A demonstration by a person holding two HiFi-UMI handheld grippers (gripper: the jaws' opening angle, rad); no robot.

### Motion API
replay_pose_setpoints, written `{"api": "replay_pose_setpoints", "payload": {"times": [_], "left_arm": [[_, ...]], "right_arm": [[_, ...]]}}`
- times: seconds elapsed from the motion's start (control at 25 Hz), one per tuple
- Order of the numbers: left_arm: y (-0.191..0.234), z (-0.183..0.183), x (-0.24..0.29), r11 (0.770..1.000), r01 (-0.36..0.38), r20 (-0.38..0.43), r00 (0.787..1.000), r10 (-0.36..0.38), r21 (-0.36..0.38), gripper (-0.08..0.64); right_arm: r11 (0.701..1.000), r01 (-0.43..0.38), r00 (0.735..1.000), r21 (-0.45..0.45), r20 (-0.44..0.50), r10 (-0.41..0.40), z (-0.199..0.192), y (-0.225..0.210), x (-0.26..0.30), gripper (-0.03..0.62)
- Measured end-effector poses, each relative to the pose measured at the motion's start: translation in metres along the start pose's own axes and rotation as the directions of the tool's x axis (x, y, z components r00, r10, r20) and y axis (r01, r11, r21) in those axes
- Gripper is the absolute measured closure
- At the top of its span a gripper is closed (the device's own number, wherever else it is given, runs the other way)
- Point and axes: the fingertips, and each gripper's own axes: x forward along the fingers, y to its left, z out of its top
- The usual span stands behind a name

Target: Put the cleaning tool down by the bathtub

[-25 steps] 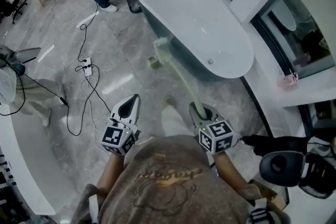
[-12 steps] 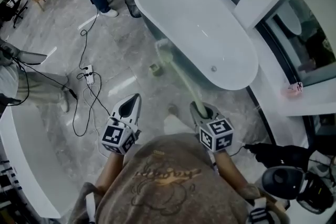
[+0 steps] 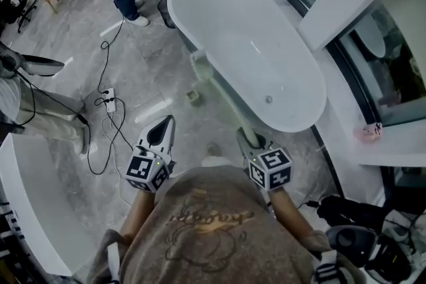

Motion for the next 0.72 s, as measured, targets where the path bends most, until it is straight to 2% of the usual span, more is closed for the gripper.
{"api": "replay_pose_setpoints", "payload": {"times": [0.32, 0.72], "left_arm": [[0.011, 0.016, 0.039, 0.999, -0.039, 0.016, 0.999, 0.040, -0.012, 0.560], [0.055, 0.015, 0.063, 0.997, -0.063, 0.002, 0.998, 0.063, -0.038, 0.560]], "right_arm": [[0.999, -0.035, 0.999, -0.024, -0.034, 0.034, 0.026, -0.033, 0.028, 0.563], [0.998, -0.034, 0.998, -0.048, -0.057, 0.031, 0.052, -0.037, 0.076, 0.563]]}}
